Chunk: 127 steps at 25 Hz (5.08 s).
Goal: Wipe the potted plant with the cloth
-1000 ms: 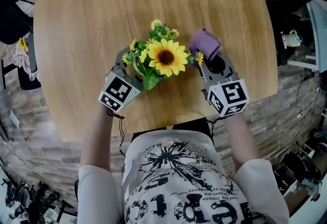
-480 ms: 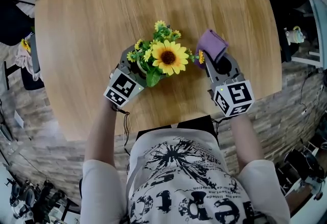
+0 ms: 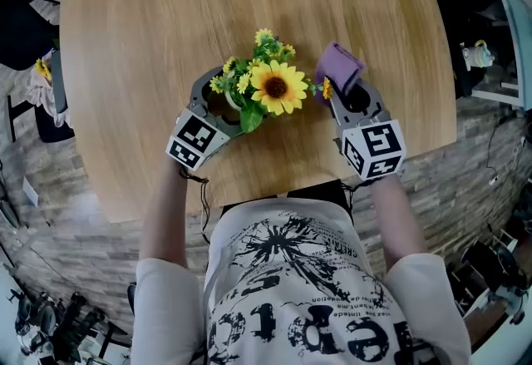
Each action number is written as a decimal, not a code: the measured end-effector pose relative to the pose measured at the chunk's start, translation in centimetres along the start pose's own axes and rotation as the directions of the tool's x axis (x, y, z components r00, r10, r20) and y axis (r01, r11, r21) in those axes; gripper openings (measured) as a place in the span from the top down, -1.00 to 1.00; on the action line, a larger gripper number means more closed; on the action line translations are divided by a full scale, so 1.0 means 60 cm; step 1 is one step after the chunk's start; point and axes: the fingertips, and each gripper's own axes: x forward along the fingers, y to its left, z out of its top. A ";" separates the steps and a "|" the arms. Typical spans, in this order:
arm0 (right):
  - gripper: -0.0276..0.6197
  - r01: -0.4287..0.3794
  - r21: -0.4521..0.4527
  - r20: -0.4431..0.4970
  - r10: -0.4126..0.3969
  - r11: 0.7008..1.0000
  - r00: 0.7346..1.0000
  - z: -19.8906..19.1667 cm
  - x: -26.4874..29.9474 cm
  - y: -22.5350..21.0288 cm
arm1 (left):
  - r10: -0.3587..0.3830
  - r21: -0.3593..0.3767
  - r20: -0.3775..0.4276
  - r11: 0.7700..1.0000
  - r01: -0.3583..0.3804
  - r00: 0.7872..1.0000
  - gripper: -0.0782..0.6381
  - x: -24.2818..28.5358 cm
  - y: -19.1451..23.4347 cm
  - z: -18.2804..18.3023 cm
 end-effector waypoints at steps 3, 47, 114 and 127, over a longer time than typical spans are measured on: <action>0.70 0.003 -0.015 -0.031 -0.004 1.000 1.000 -0.015 0.001 0.002 | 0.062 -0.026 0.027 0.998 -0.061 0.998 -0.67 -0.033 0.003 0.007; 0.70 -0.180 -0.130 -0.330 0.129 0.975 0.935 -0.107 0.081 0.126 | 0.216 -0.025 0.126 0.976 -0.215 0.968 0.77 -0.088 -0.006 0.043; 0.69 -0.202 -0.048 -0.501 0.151 0.978 0.852 -0.070 0.089 -0.038 | 0.496 -0.281 0.076 0.843 -0.459 0.865 0.77 -0.090 0.008 0.035; 0.69 -0.421 -0.342 -0.429 0.259 0.840 0.865 0.103 0.305 0.022 | 0.541 -0.357 0.063 0.797 -0.487 0.839 0.77 -0.089 0.011 0.045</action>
